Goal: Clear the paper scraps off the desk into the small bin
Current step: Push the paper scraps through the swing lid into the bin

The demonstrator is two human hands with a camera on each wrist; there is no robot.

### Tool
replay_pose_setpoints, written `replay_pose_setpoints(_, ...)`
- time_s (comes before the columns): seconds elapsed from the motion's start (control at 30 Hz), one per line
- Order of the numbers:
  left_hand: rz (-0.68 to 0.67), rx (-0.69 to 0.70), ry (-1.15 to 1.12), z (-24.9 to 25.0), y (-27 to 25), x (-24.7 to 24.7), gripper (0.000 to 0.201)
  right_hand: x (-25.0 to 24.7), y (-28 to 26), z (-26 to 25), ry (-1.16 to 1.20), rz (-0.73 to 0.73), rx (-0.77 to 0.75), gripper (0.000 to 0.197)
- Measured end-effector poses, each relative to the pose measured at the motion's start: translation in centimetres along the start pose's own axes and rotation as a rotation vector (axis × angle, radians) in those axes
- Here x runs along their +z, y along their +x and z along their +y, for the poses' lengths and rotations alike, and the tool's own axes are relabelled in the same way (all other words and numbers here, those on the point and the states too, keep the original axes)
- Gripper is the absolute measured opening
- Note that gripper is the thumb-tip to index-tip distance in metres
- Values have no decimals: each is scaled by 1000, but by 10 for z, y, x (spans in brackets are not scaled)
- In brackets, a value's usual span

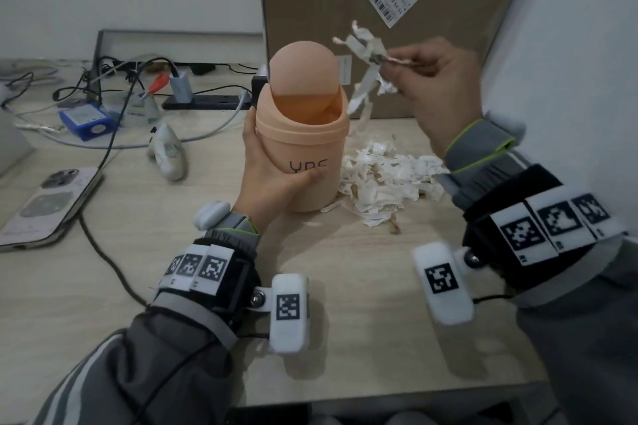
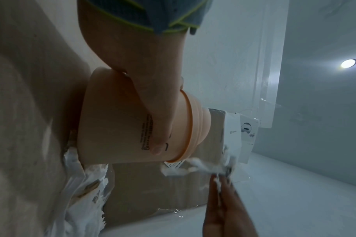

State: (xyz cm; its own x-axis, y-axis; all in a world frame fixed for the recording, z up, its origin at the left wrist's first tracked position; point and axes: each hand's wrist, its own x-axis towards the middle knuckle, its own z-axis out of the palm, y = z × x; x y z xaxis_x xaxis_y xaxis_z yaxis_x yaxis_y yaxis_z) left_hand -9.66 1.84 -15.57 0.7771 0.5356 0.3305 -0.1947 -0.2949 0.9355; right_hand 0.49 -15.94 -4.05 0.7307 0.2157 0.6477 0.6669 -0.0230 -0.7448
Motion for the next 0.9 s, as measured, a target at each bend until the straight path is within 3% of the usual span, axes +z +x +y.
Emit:
replay_pose_setpoints(0.13,1,-4,8,0,0,1,132,30,5,-10,-87,-116,-83,12)
replay_pose_setpoints(0.23,0,10,9,1,-1,1,133,45,0,-10,-178,-179,-107,14)
replay_pose_setpoints(0.4,-15,35,-1,4,-3,3,135,54,-11,-8,-514,-327,-174,10)
replay_pose_setpoints(0.5,-33,58,40,2,-3,2,135,55,-8,-10,-776,-502,-204,17)
replay_pose_setpoints(0.6,-31,59,49,2,-3,2,135,51,-5,-17,-803,-660,-206,30)
replay_pose_setpoints(0.67,-21,52,37,2,-2,1,135,46,-3,-15,-735,-635,-203,41)
replay_pose_setpoints(0.8,-12,49,37,1,-1,1,136,31,-10,-8,-466,-335,-197,45)
replay_pose_setpoints(0.9,-12,45,26,1,-1,1,137,24,-15,-7,-407,-363,-132,47)
